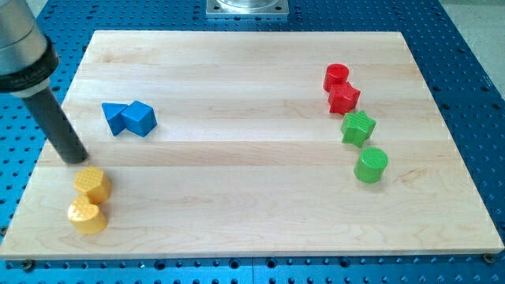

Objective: Place the triangle top to the cube

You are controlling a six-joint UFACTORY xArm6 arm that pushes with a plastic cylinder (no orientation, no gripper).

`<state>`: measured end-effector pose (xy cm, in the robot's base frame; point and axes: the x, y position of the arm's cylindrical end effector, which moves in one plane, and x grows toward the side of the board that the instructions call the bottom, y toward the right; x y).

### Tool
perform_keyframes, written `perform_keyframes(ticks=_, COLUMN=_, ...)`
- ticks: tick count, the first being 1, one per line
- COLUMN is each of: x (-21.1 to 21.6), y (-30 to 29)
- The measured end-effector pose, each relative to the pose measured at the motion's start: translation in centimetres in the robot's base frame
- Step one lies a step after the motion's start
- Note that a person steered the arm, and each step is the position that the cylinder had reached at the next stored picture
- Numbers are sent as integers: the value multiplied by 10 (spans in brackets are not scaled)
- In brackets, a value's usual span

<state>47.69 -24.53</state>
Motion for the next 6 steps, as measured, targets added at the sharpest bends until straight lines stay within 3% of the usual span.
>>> perform_keyframes(ticks=2, x=-65, y=32)
perform_keyframes(ticks=5, x=-111, y=60)
perform_keyframes(ticks=6, x=-94, y=53)
